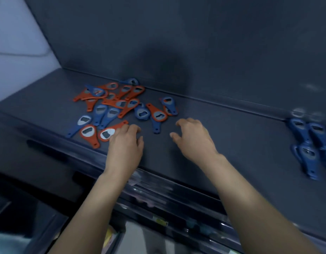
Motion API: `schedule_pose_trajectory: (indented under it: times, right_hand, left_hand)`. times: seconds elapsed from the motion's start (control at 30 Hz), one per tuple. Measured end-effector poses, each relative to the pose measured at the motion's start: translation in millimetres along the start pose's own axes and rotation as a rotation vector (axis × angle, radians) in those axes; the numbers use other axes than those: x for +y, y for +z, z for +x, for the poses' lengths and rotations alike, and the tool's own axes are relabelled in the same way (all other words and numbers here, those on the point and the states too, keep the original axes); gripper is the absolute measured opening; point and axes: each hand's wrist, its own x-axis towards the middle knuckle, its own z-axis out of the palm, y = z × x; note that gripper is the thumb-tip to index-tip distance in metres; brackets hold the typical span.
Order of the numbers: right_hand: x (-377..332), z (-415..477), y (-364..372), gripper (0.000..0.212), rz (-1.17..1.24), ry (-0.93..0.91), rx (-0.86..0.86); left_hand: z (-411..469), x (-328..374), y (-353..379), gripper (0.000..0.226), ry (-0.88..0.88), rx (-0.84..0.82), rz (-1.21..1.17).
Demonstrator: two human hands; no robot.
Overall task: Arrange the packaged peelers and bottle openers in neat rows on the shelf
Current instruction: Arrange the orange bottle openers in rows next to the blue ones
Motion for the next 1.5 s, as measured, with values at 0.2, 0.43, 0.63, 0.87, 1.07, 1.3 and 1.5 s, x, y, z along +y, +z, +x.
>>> schedule_pose_trajectory:
  times: [0.2,0.43,0.63,0.87,1.07,1.3,1.5]
  right_hand:
    - [-26,42,19,0.036,-0.001,-0.117,-0.023]
    - [-58,94,42,0.038,-0.054,-0.218,-0.038]
    - [-67,120,55,0.052,-0.146,-0.121,-0.124]
    - [-74,136,53,0.031,-0.162,0.021,-0.139]
    - [-76,142,50,0.031,-0.106,0.228,-0.208]
    - [-68,143,49,0.025,-0.105,0.330,-0.187]
    - [-50,135,42,0.028,0.002,0.376,-0.173]
  left_hand:
    - [6,-35,-13,0.016,-0.143,0.094,0.027]
    - [20,-90,-30,0.023,-0.391,0.164,0.167]
    - [51,-127,-36,0.036,-0.532,0.064,0.207]
    - [91,-141,-36,0.035,-0.458,-0.079,0.150]
    - [112,-136,-32,0.005,-0.353,-0.194,-0.110]
    - [139,-110,-6,0.046,-0.312,-0.204,-0.211]
    - [152,-95,8,0.071,-0.323,-0.326,-0.188]
